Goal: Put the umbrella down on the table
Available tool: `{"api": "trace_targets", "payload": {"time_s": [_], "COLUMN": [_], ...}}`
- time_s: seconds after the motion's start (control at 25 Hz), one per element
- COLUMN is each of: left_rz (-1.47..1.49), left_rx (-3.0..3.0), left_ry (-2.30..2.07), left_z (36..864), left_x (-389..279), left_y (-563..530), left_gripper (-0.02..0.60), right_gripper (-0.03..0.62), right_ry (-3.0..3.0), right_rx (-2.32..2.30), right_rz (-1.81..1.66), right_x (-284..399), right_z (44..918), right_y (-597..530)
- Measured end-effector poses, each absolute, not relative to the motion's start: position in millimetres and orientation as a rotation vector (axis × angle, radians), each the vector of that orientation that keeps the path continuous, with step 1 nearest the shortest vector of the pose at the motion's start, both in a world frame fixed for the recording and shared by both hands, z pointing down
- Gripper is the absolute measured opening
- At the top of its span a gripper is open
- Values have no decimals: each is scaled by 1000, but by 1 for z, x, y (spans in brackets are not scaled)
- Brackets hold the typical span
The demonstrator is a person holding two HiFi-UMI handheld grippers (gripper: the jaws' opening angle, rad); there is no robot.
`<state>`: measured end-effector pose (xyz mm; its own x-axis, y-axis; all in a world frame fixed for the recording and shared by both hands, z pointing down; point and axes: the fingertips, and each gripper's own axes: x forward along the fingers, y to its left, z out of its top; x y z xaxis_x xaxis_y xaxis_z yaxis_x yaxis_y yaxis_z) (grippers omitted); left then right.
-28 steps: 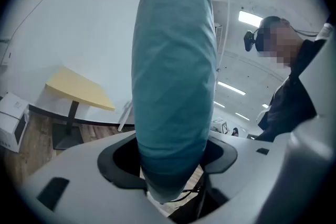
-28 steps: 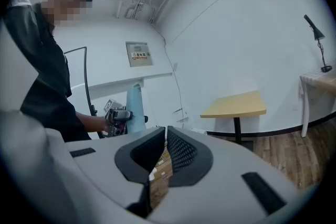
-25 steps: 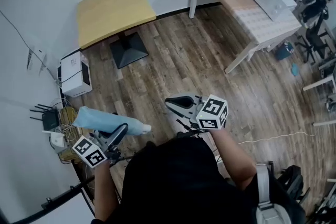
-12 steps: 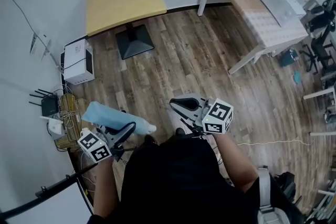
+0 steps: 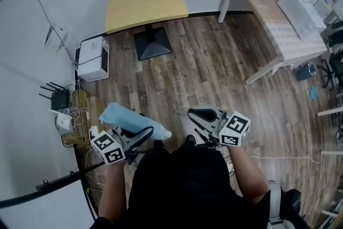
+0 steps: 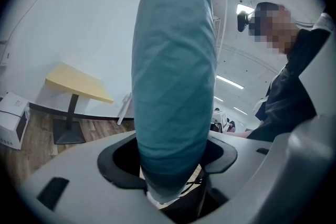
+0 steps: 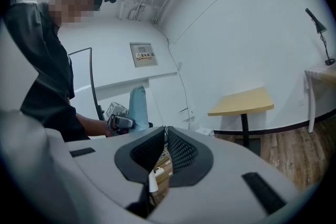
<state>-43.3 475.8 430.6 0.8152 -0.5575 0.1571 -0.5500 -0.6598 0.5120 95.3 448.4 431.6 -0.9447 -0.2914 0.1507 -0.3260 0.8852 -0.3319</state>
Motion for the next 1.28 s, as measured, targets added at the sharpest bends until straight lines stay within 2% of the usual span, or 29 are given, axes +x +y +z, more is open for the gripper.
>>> {"api": "trace_targets", "payload": {"time_s": [0.96,1.28], "left_rz": [-74,-82], "left_rx": [2417,2408], "left_ry": [-839,-879], "left_z": [424,422], "left_x": [-13,11], "left_y": [458,446], "left_gripper": [293,293], "right_gripper": [28,28], "right_ry": [-2950,-2964], "right_rx": [451,425], "right_rz": [575,582], "right_x": [126,154], "right_z": [439,441], "right_y": [436,426]}}
